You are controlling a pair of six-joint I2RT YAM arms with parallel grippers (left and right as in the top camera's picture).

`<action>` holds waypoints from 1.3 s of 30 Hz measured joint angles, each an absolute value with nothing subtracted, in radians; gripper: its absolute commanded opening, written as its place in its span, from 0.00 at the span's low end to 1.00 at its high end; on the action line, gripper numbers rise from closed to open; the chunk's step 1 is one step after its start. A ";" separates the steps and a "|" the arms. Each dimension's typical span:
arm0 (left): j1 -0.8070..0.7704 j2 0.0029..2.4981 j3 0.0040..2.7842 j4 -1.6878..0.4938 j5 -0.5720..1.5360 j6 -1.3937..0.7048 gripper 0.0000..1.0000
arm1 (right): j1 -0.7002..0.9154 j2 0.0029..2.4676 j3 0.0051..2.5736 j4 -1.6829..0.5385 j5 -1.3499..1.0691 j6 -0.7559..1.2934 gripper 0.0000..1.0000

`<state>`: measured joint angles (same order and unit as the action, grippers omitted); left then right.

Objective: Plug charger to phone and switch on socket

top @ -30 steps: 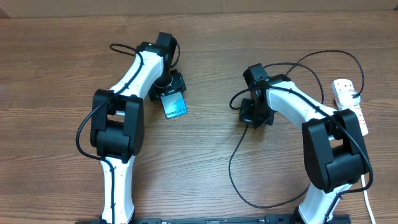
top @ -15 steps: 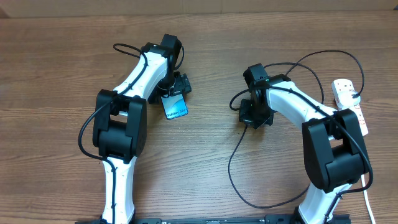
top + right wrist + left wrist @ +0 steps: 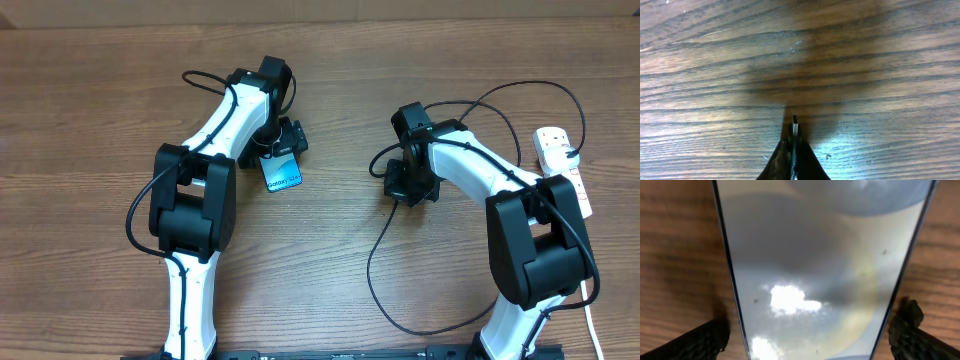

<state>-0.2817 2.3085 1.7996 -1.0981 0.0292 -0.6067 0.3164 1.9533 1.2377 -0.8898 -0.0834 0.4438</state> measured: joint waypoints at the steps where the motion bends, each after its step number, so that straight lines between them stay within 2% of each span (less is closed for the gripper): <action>1: -0.282 2.308 1.800 -1.105 0.034 -0.607 0.98 | 0.316 1.953 1.238 -0.890 -0.083 0.444 0.04; 4: -0.282 2.309 1.800 -1.116 0.044 -0.604 0.79 | 0.316 1.953 1.238 -0.890 -0.084 0.443 0.04; 8: -0.283 2.309 1.798 -1.126 0.056 -0.607 0.78 | 0.316 1.953 1.238 -0.890 -0.084 0.443 0.04; 11: -0.283 2.309 1.798 -1.127 0.057 -0.603 0.71 | 0.316 1.953 1.238 -0.891 -0.090 0.443 0.04; 17: -0.272 2.308 1.798 -1.134 0.088 -0.548 0.70 | 0.317 1.956 1.236 -0.892 -0.165 0.376 0.04; 25: -0.200 2.310 1.800 -1.158 0.248 -0.490 0.79 | 0.316 1.959 1.233 -0.890 -0.216 0.340 0.04; 31: -0.194 2.310 1.798 -1.164 0.266 -0.474 0.80 | 0.317 1.959 1.230 -0.883 -0.226 0.338 0.05; 33: -0.194 2.310 1.798 -1.164 0.266 -0.468 0.83 | 0.317 1.960 1.230 -0.882 -0.231 0.337 0.05; 34: -0.194 2.310 1.799 -1.164 0.267 -0.467 0.92 | 0.317 1.960 1.230 -0.882 -0.232 0.336 0.05; 36: -0.195 2.310 1.799 -1.163 0.270 -0.467 1.00 | 0.317 1.960 1.230 -0.882 -0.233 0.336 0.05; 39: -0.205 2.309 1.802 -1.159 0.265 -0.490 1.00 | 0.317 1.960 1.230 -0.880 -0.233 0.336 0.06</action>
